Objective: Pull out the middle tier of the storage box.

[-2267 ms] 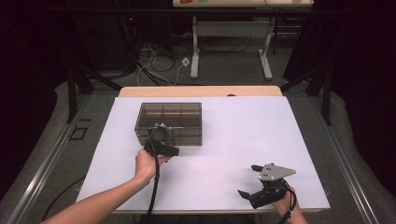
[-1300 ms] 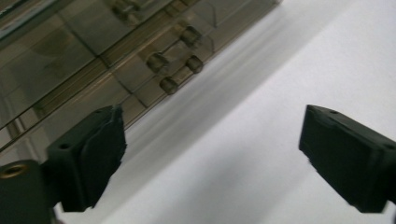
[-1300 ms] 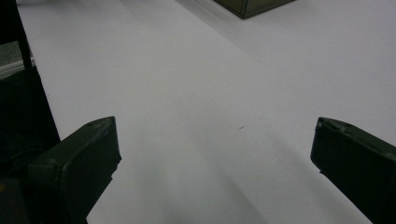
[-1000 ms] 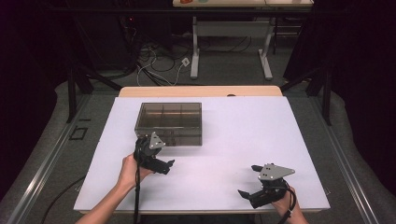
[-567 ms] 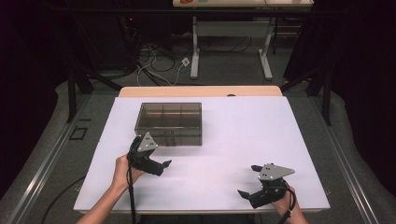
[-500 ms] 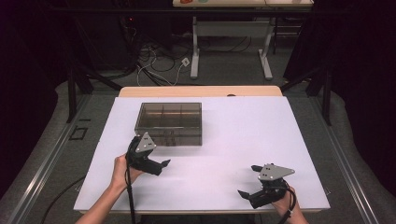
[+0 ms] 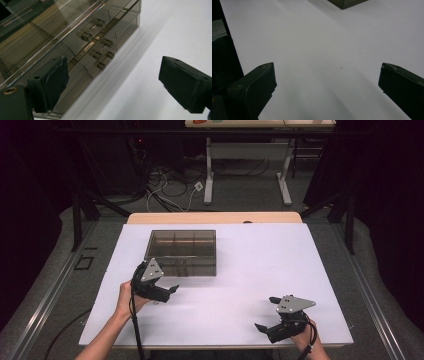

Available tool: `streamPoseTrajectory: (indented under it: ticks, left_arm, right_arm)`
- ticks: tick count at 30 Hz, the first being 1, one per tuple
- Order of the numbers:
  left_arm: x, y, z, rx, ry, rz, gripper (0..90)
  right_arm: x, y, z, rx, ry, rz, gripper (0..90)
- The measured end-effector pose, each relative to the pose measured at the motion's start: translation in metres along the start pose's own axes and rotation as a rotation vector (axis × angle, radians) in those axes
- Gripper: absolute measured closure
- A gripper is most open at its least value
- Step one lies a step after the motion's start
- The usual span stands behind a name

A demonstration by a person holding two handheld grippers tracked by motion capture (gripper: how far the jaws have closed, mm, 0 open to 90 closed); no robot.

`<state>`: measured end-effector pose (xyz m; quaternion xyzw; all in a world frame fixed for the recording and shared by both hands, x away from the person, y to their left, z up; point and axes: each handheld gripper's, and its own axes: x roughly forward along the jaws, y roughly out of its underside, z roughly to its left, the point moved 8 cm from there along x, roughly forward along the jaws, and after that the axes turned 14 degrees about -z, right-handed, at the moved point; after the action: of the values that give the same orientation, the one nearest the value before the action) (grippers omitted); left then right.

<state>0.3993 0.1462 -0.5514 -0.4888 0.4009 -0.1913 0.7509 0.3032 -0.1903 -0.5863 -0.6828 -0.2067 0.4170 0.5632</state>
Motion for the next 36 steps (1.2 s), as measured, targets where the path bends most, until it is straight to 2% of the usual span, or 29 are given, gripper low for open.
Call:
streamPoseTrajectory:
  ticks: [2, 7, 8, 9, 10, 12, 15, 21, 25, 27, 31, 36]
  left_arm:
    - [0.001, 0.000, 0.002, 0.022, -0.011, -0.003, 6.6]
    - [0.002, 0.002, 0.006, 0.032, -0.011, -0.005, 6.5]
    - [0.002, 0.003, 0.008, 0.045, -0.012, -0.004, 7.3]
    - [0.003, 0.003, 0.009, 0.034, -0.023, -0.010, 11.0]
    - [0.003, 0.004, 0.012, 0.055, -0.042, 0.003, 17.2]
    - [0.004, 0.005, 0.013, 0.060, -0.048, 0.002, 18.0]
    - [0.005, 0.005, 0.015, 0.096, -0.057, -0.006, 23.9]
    - [0.008, 0.008, 0.020, 0.127, -0.068, -0.011, 39.5]
    - [0.011, 0.011, 0.025, 0.146, -0.083, -0.013, 44.5]
    - [0.013, 0.013, 0.026, 0.139, -0.069, -0.015, 47.1]
    - [0.016, 0.015, 0.025, 0.182, -0.087, -0.013, 52.0]
    - [0.019, 0.018, 0.025, 0.197, -0.076, -0.014, 56.5]
  right_arm:
    - [0.000, 0.000, 0.000, -0.001, -0.006, 0.007, 0.7]
    - [0.000, 0.001, 0.000, -0.003, -0.008, 0.010, 0.7]
    - [0.000, 0.001, 0.000, -0.003, -0.008, 0.008, 0.7]
    - [0.000, 0.000, 0.001, -0.003, -0.008, 0.007, 0.7]
    - [0.000, 0.000, 0.001, -0.002, -0.006, 0.008, 0.8]
    - [0.000, 0.000, 0.001, -0.005, -0.008, 0.008, 0.8]
    - [0.000, 0.001, 0.000, -0.004, -0.006, 0.009, 0.8]
    - [0.000, 0.001, 0.000, -0.004, -0.007, 0.008, 0.9]
    - [0.001, 0.001, 0.000, -0.007, -0.006, 0.007, 0.9]
    - [0.000, 0.001, 0.000, -0.006, -0.009, 0.008, 0.8]
    - [0.000, 0.000, 0.000, -0.007, -0.003, -0.003, 0.8]
    - [0.000, 0.001, 0.000, -0.011, -0.012, 0.012, 0.8]
